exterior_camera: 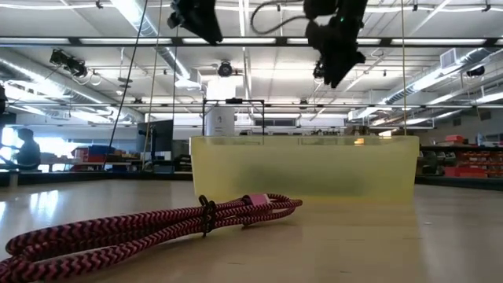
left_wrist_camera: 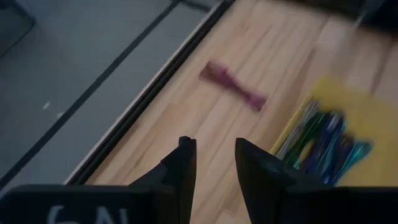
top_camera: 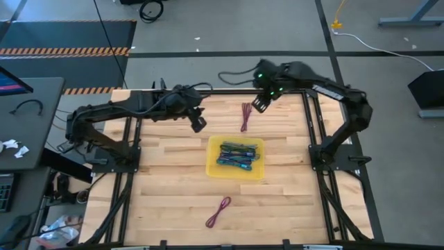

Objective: Pick and place USB-C Cables
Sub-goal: Put the top pink charger cable into the yellow bin

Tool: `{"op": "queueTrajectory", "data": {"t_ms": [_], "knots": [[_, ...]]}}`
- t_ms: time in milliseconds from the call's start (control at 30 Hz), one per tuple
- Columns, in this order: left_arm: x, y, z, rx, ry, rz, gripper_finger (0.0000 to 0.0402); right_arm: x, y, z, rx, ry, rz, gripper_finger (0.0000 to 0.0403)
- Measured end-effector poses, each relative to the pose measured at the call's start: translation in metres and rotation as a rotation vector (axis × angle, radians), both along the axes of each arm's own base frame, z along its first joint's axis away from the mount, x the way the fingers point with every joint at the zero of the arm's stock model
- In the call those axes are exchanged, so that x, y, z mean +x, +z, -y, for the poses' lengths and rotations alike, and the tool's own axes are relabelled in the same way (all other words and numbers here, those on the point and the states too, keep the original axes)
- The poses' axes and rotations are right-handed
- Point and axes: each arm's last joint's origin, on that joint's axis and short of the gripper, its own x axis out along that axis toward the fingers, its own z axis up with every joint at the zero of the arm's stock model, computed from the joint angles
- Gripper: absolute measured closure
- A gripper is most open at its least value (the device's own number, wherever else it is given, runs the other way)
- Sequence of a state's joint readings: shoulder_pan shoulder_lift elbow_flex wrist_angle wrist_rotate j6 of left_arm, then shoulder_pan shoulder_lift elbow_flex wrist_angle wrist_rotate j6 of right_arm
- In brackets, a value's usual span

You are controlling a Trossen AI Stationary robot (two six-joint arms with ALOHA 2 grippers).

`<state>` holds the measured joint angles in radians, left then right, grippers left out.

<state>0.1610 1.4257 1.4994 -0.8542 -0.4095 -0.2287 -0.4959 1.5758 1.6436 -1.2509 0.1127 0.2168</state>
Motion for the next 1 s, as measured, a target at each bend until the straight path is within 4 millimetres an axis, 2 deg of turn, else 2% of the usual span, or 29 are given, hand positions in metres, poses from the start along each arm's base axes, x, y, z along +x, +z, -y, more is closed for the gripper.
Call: {"op": "queueTrajectory", "data": {"t_ms": [233,367,500,633,767,1000], "knots": [[-0.03,-0.006,-0.005,0.022,0.001,-0.265,0.0286,0.048,-0.056,-0.002,0.117,-0.166,-0.003,0.0226],[-0.036,-0.006,-0.008,0.06,-0.055,-0.341,0.0285,0.075,-0.088,-0.008,0.179,-0.243,-0.008,0.0224],[-0.037,-0.004,-0.009,0.107,-0.114,-0.374,0.0285,0.094,-0.117,-0.012,0.204,-0.303,-0.037,0.0224],[-0.037,-0.005,-0.011,0.121,-0.158,-0.394,0.0285,0.102,-0.142,-0.009,0.201,-0.39,-0.09,0.0224],[-0.036,-0.005,-0.013,0.105,-0.203,-0.387,0.0285,0.104,-0.157,-0.004,0.197,-0.44,-0.13,0.0224],[-0.038,-0.005,-0.019,0.083,-0.192,-0.381,0.0285,0.102,-0.163,0.008,0.158,-0.582,-0.107,0.0223]]}}
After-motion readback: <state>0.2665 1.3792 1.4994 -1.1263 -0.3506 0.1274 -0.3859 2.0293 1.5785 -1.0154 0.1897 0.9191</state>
